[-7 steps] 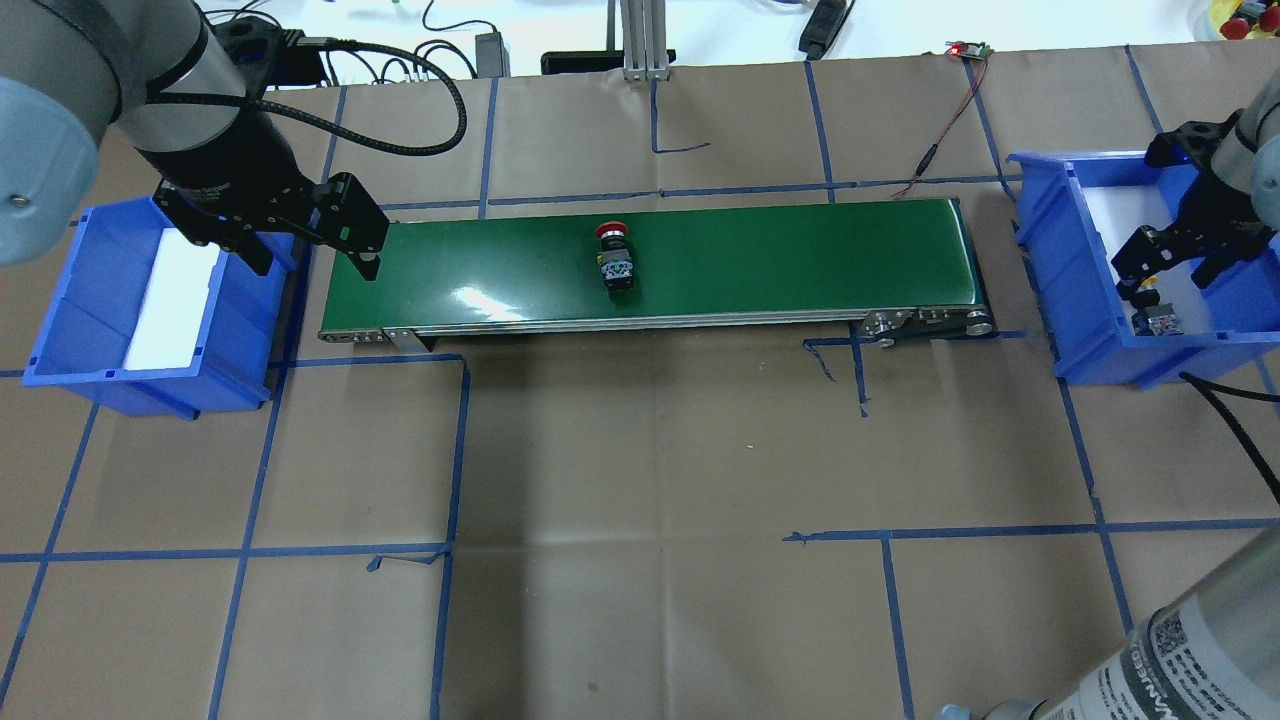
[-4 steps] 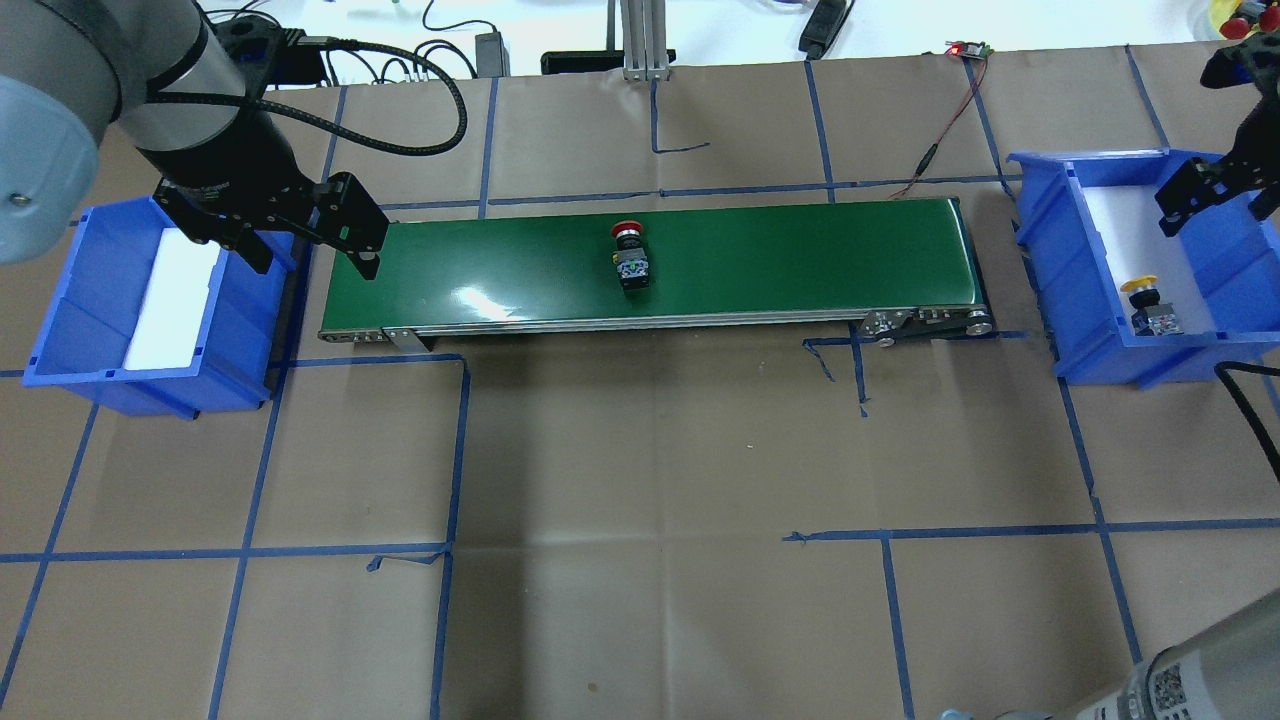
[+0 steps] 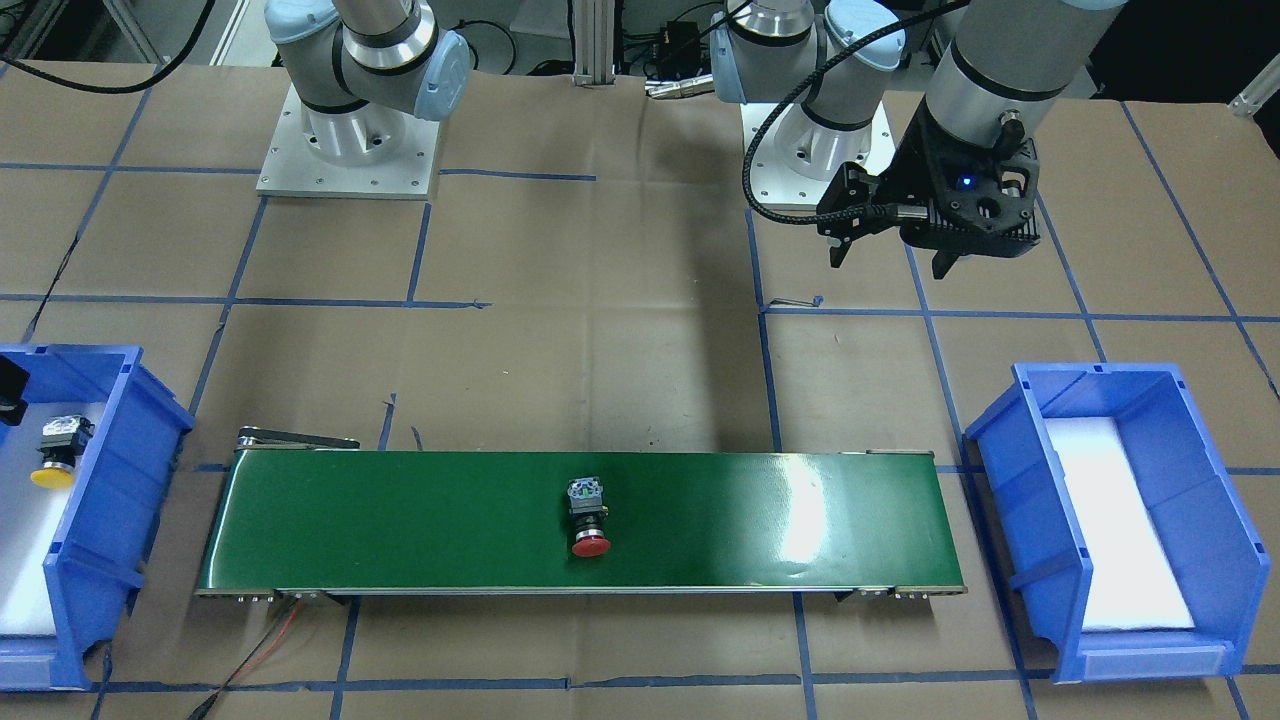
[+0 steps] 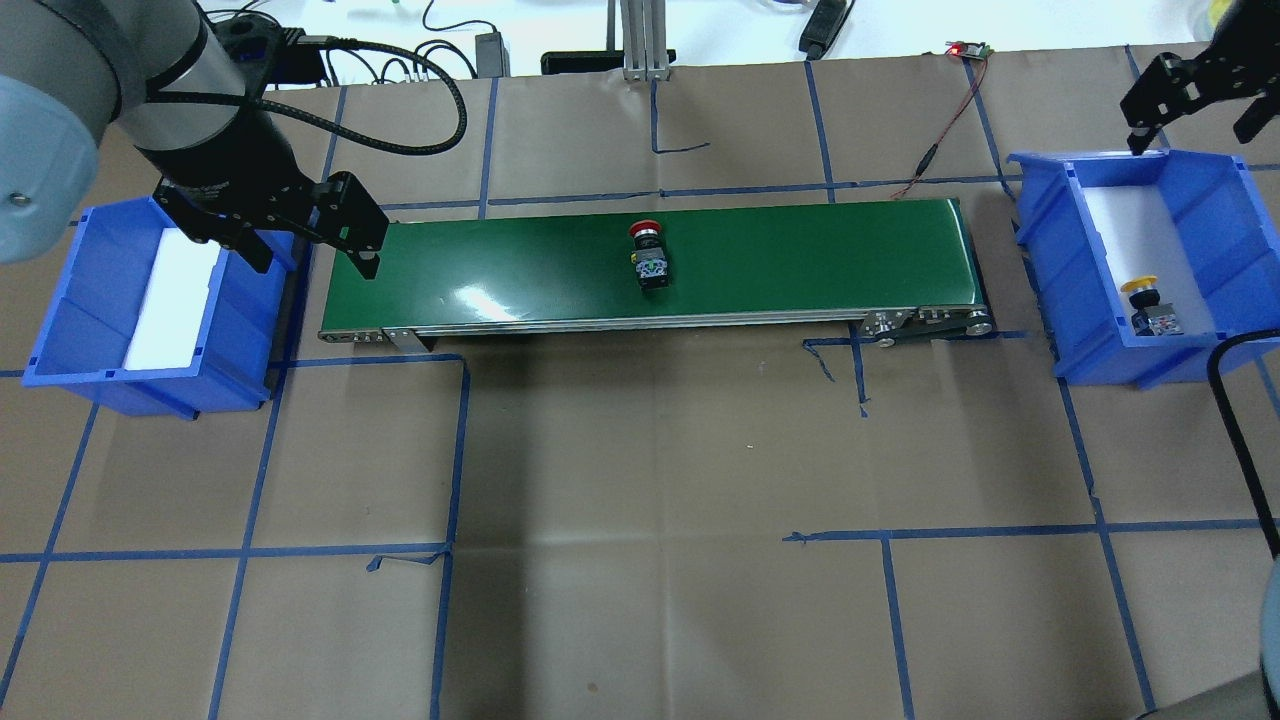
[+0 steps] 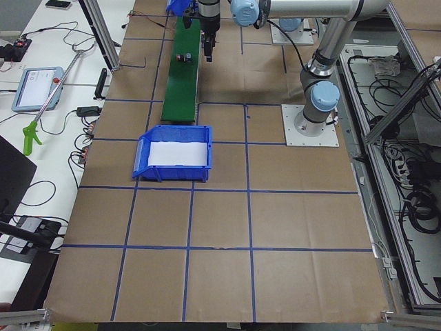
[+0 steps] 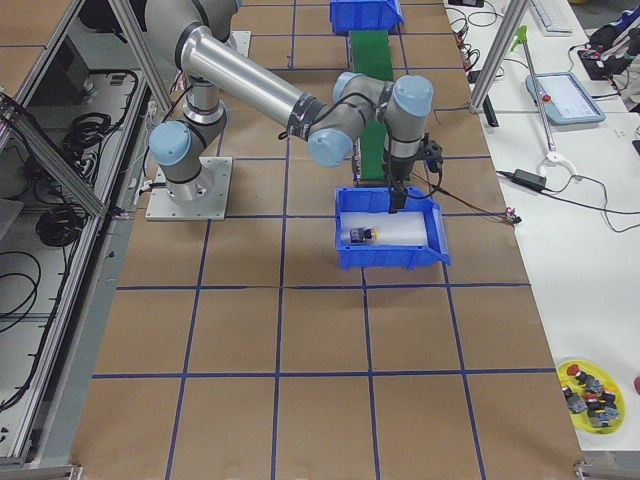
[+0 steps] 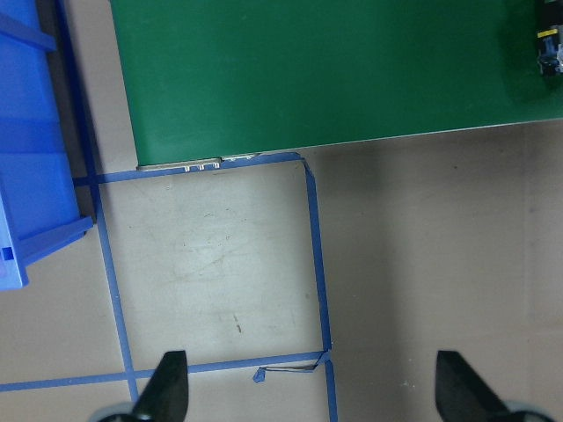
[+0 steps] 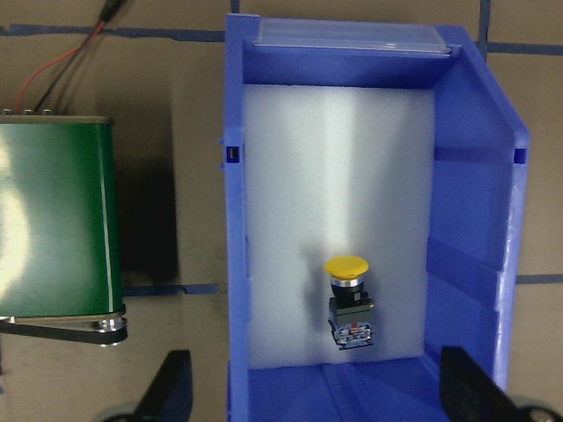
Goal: Transport two buttons from left to right
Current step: 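Move the right gripper over the red button on the belt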
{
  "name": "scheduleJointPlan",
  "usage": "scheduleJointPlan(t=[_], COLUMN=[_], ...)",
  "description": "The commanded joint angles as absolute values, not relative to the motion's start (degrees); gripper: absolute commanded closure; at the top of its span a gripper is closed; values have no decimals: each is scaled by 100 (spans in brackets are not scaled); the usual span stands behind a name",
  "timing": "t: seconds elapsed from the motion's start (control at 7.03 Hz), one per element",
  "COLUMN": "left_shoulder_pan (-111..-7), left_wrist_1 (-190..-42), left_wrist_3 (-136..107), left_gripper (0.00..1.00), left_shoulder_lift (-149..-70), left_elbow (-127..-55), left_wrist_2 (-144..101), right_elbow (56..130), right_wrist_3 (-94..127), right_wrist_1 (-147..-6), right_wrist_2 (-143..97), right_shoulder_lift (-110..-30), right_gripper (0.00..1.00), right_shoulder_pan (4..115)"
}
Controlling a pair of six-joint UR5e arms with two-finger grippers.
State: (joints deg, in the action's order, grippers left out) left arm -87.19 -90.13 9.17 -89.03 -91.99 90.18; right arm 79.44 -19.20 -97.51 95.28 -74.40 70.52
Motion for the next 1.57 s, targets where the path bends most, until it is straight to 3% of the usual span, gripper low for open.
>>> scheduleJointPlan(t=[0.0,0.57,1.42], left_shoulder_pan=[-8719,-8719,-8719], left_wrist_1=[-9018,-9018,-9018], left_wrist_3=[914,914,914], left_gripper=[0,0,0], left_shoulder_lift=[-8903,-8903,-8903], left_elbow=[-9185,-9193,-9185], left_wrist_2=[9018,9018,9018], right_elbow=[7849,7857,7928], right_wrist_3=[-1311,-99,-44], right_wrist_1=[-9536,-9580,-9659], right_wrist_2=[9527,9519,9510], right_shoulder_lift=[-7488,-7664,-7217], right_gripper=[0,0,1], right_shoulder_pan=[7749,9138,9404])
